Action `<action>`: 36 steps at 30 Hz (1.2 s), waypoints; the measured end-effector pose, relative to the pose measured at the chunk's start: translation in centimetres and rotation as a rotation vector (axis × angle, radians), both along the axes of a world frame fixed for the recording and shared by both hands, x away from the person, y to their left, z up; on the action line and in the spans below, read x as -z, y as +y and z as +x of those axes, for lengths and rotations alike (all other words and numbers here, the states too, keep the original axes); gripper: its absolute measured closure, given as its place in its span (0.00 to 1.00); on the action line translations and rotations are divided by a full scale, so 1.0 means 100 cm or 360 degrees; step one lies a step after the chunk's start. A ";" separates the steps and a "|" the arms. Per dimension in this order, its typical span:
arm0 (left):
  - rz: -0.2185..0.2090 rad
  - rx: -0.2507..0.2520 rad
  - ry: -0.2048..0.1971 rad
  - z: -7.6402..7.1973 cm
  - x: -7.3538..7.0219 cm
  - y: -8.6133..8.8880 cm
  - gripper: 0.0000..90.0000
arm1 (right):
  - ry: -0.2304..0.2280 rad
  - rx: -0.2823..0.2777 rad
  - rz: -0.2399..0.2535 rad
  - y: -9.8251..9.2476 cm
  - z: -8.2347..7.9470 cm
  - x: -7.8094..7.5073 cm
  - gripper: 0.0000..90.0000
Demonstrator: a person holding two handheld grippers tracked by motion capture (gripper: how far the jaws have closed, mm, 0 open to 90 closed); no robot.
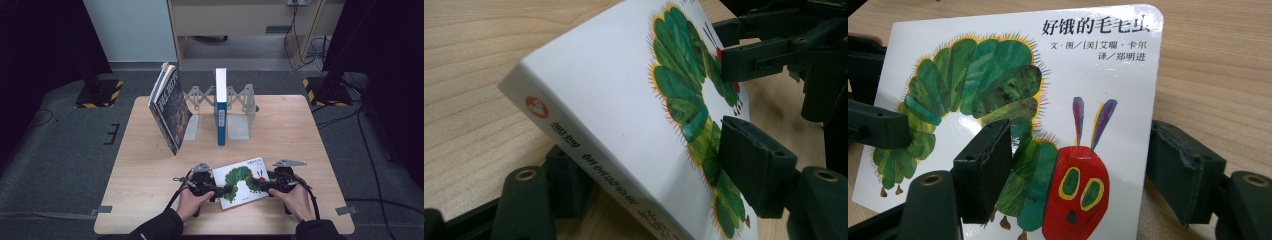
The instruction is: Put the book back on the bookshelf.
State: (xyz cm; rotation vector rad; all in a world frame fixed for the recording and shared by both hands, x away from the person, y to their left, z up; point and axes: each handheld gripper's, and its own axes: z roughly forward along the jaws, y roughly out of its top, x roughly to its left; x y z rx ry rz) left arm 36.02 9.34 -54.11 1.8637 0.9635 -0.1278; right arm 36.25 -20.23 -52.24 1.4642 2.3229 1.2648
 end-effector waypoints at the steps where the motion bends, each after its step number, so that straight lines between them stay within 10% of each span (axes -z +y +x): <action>1: -0.0017 0.0009 0.0011 -0.001 -0.001 0.000 0.39 | -0.0006 -0.0007 0.0007 0.000 0.000 0.000 0.33; 20: -0.0119 0.0050 -0.0022 -0.007 -0.025 0.005 0.69 | -0.0161 -0.0064 0.0120 -0.002 -0.001 -0.013 0.43; 36: -0.0091 0.0060 -0.0098 -0.014 -0.052 0.003 0.83 | -0.0202 -0.0015 0.0084 -0.012 0.000 -0.013 0.32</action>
